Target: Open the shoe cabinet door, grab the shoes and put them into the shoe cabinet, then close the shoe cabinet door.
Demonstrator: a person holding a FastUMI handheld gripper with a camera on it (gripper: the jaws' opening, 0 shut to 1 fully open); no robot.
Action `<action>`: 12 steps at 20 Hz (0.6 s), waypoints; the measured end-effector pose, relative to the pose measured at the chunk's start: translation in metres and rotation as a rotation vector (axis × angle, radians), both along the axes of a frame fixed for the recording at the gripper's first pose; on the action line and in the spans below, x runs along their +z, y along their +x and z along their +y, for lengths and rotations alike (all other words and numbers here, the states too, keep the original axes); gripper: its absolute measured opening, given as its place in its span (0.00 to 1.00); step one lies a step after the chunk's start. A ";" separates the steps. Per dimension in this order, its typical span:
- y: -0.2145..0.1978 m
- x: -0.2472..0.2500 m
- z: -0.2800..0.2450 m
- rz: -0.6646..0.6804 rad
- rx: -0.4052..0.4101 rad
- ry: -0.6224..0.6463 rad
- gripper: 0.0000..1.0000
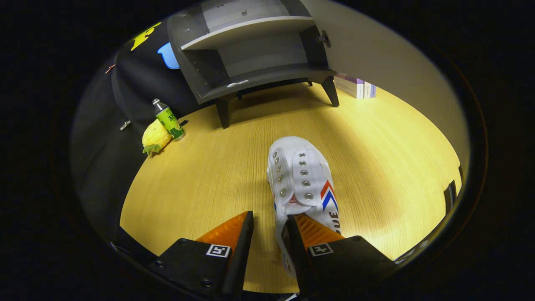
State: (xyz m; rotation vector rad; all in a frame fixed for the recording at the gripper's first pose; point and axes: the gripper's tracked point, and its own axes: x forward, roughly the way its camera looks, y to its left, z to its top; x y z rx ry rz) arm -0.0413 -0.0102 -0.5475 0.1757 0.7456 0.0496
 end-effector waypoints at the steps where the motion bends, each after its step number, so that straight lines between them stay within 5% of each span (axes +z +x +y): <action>1: 0.005 0.000 -0.001 -0.026 0.004 -0.018 0.53; 3: 0.023 0.000 -0.014 -0.075 -0.025 -0.104 0.53; 6: 0.043 -0.003 -0.027 -0.135 -0.100 -0.131 0.18; 10: 0.078 -0.006 -0.032 -0.171 -0.129 -0.115 0.17; 12: 0.085 -0.004 -0.034 -0.165 -0.130 -0.088 0.09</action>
